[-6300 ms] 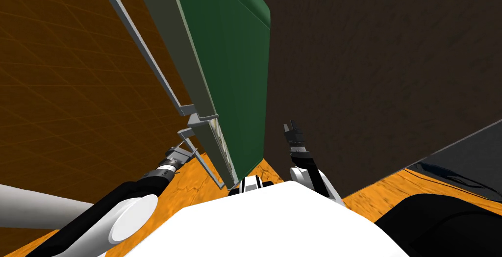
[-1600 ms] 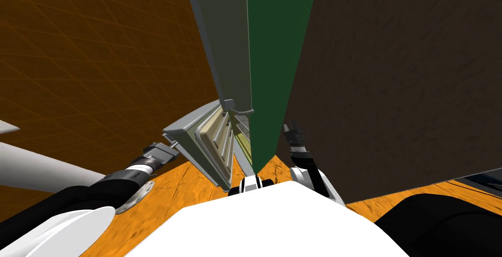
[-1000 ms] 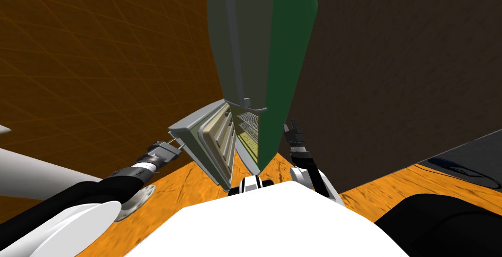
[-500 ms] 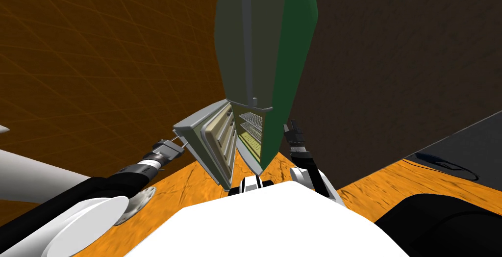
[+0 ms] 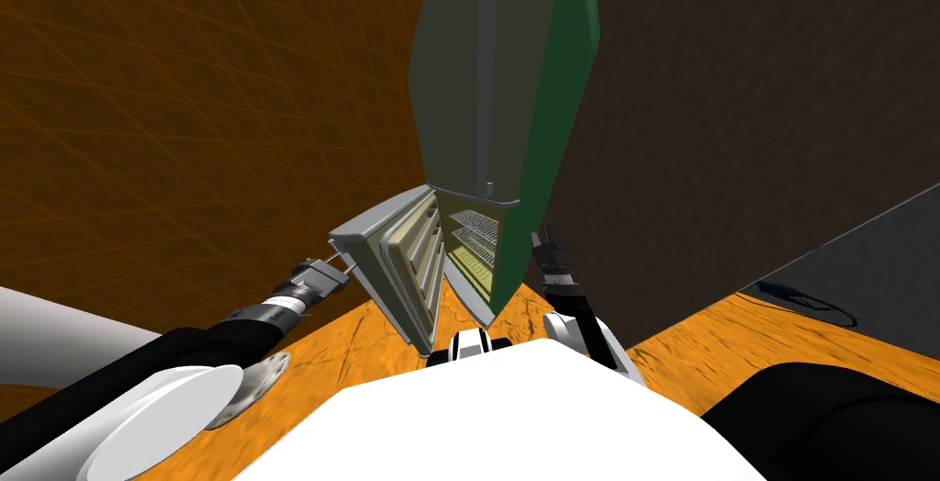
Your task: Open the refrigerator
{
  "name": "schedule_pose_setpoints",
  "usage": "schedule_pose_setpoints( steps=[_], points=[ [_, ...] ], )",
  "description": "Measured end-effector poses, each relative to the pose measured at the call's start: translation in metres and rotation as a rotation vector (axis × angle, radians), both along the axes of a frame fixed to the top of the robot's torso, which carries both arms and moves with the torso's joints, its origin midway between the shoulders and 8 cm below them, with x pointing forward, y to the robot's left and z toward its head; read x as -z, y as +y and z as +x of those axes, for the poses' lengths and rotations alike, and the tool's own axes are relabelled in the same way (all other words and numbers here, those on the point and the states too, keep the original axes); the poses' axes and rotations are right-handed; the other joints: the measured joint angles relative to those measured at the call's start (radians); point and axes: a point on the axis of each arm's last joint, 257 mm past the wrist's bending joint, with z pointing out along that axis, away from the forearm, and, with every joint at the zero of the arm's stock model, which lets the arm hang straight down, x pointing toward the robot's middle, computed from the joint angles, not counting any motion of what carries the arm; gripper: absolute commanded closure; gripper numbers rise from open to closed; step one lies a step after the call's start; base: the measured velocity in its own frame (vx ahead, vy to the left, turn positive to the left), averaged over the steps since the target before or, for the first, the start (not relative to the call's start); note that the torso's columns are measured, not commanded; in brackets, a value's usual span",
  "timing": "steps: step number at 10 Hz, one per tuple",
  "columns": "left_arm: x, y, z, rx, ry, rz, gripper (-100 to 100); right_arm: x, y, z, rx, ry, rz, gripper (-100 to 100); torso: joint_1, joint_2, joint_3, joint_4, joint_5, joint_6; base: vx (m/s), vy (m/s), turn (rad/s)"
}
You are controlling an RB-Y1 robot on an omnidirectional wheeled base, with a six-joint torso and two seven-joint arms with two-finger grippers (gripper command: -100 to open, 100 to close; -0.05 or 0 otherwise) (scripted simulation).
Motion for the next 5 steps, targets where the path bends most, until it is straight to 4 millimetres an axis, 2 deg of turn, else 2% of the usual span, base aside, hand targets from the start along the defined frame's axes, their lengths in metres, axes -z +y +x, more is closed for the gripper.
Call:
schedule_pose_setpoints(
  steps=[5],
  points=[
    [-0.015,-0.011,-0.002,0.027,-0.026,0.025,-100,0.0,0.0,0.0,0.0,0.0,0.0,0,-0.012,0.004,0.002,0.002,-0.005,0.003,0.0,0.021,-0.003]
  ],
)
